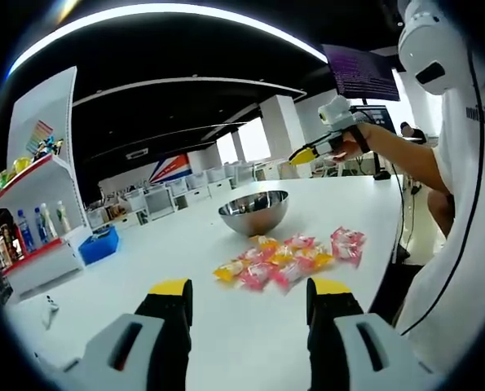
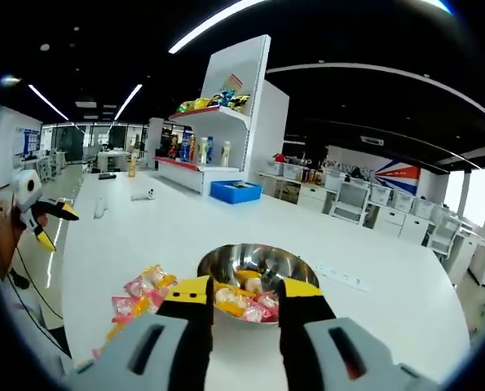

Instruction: Pick up the marshmallows scattered on the table and place them into the bowl on the table

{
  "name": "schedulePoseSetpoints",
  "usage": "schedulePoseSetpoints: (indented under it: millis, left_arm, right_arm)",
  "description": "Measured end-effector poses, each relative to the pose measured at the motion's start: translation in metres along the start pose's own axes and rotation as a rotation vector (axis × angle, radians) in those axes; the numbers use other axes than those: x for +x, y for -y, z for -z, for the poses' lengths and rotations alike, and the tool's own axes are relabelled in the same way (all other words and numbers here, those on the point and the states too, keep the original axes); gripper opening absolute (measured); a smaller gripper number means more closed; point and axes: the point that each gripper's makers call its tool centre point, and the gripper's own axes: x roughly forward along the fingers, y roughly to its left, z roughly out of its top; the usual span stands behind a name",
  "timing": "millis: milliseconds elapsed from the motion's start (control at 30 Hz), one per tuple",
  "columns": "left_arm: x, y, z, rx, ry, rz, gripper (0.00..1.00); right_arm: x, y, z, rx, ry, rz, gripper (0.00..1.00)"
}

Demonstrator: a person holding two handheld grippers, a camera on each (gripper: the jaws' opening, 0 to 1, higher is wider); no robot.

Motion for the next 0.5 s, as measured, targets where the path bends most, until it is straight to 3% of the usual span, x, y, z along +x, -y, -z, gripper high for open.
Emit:
schedulePoseSetpoints:
  millis: [267, 333, 367, 500]
  left_arm:
    - [-0.001, 0.0, -0.002, 0.001, 0.008, 0.0, 0.57]
    - [-0.002, 0.0, -0.002, 0.001, 0.009, -0.001, 0.57]
    - [-0.003, 0.002, -0.003, 0.002, 0.011, 0.0, 0.57]
    - [-0.002, 0.004, -0.003, 0.002, 0.013, 0.005, 0.57]
  right_arm:
    - [-0.022, 0.009, 0.009, -0.012, -0.018, 0.038, 0.31]
    - [-0.031, 0.013, 0.013, -0.007, -0.019, 0.053, 0.31]
    - [-0.047, 0.018, 0.019, -0.001, -0.024, 0.078, 0.31]
    - [-0.057, 0.024, 0.024, 0.006, -0.026, 0.099, 0.31]
